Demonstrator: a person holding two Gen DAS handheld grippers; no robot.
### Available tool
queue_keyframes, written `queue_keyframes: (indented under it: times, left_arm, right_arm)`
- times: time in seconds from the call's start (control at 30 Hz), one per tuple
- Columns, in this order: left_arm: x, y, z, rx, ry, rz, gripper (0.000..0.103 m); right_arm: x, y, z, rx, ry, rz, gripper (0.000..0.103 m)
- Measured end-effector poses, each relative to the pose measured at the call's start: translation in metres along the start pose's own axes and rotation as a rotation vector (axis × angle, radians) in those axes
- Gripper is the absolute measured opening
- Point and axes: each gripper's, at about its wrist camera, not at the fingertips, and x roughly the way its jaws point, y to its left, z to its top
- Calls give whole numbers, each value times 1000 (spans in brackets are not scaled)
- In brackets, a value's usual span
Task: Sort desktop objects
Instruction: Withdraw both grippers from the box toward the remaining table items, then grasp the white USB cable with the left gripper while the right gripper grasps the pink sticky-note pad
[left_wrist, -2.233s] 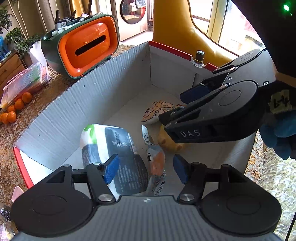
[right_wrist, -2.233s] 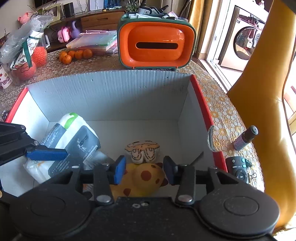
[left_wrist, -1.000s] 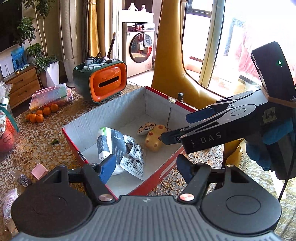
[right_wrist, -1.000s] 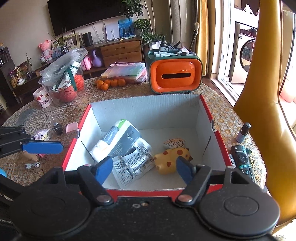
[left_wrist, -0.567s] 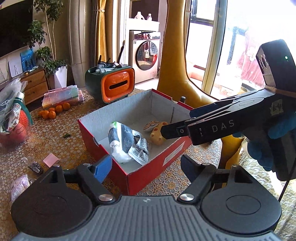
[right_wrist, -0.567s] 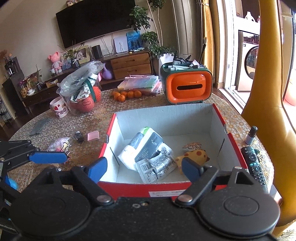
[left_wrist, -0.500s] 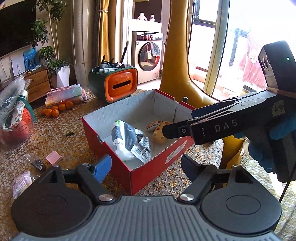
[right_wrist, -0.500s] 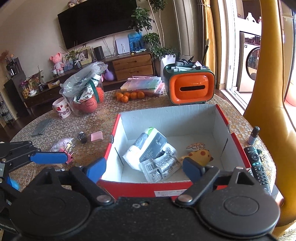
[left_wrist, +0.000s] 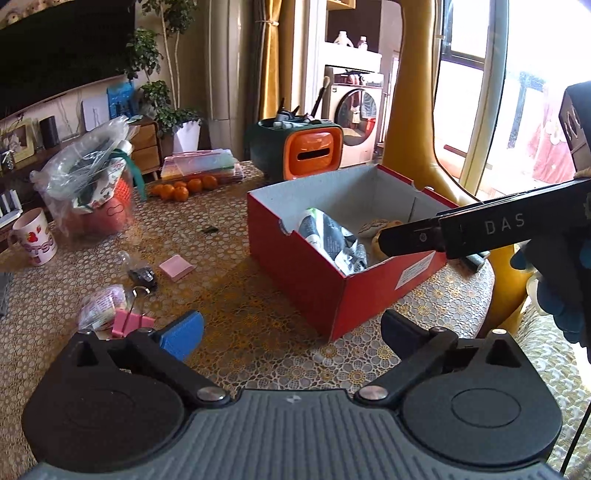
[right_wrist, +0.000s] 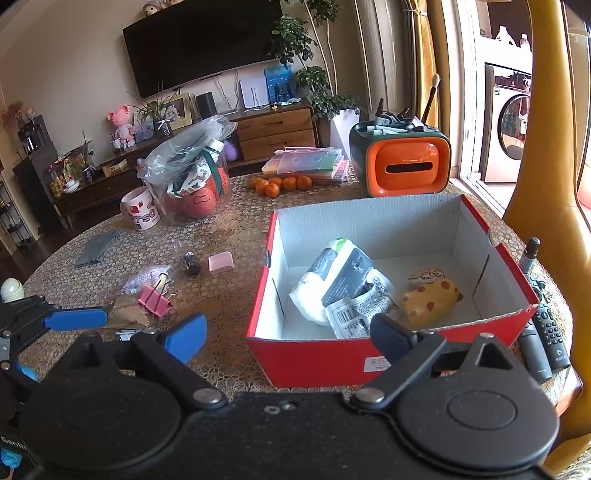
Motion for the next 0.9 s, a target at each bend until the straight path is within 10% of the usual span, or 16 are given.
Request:
queue_keyframes:
  times: [0.9]
  left_arm:
    - [25,85,-70,-191,66,273,103]
  right_arm:
    - [73,91,15,-163,78,103,96]
